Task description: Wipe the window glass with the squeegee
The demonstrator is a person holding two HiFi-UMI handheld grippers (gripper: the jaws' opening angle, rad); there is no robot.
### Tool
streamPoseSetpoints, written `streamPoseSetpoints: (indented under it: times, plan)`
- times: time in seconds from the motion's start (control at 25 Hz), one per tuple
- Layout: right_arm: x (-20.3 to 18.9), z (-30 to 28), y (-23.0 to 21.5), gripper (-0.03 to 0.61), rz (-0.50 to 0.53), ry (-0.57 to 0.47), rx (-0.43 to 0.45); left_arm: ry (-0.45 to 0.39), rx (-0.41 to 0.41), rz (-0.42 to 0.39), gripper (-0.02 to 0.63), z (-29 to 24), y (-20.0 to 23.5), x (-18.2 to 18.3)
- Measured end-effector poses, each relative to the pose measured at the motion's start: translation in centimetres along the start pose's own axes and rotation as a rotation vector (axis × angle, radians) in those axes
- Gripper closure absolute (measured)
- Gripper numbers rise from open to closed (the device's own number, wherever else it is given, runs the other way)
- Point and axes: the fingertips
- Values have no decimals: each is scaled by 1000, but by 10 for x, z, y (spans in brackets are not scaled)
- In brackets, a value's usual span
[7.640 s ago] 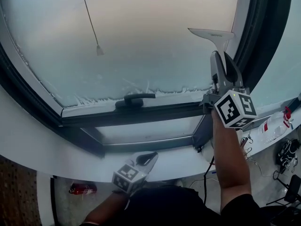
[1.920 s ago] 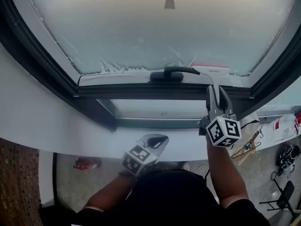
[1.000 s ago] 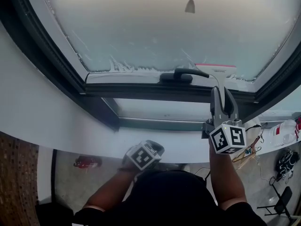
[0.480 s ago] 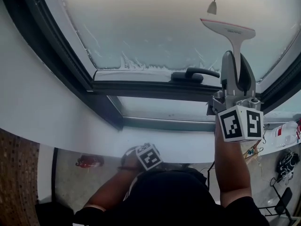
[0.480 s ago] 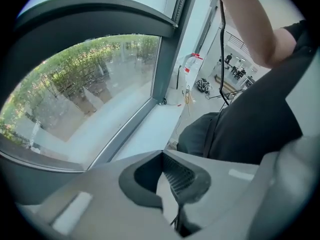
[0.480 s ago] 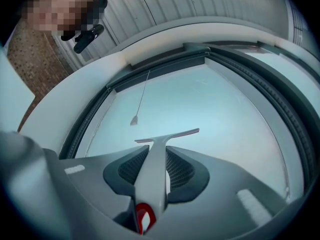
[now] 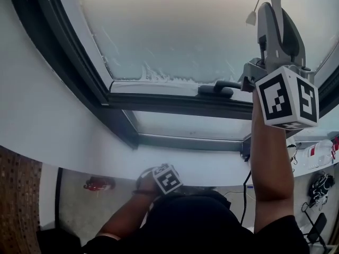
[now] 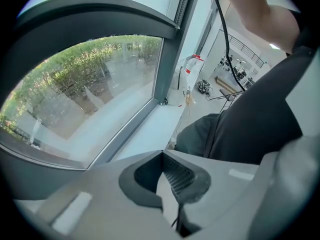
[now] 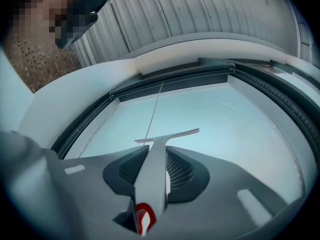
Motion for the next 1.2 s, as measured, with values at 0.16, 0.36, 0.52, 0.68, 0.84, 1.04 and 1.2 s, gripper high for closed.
streamPoseSetpoints:
  times: [0.16,0.36,0.52,0.68,0.84,1.04,1.2]
  plan:
    - [14,-15,10,449,13,-26,6,-29,-3,-9,614,0,0,2]
    - [-1,-23,12,449,-17,31,-5,-8,1,10,614,0,-2,-7]
    - [-12,-15,11,449,-8,39,-10,-12,-2,8,614,0,-4,-7]
    - [-32,2,8,449,-14,73,-14,-12,1,8,614,1,-4,-9]
    - [-58,23,4,449,-15,110,-22,-7,-6,0,614,0,-6,-10]
    - [-82,43,2,449,-25,159,-27,-27,-4,-21,614,0,-4,-5]
    - [-100,58,1,451,-41,202,-32,11,-9,-9,614,3,-8,-10]
Point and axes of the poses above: the fingertips, and each gripper's own axes: z backward along the fingers, y to its left, x out of its top, and after that the axes turned 12 degrees about -x, right-handed
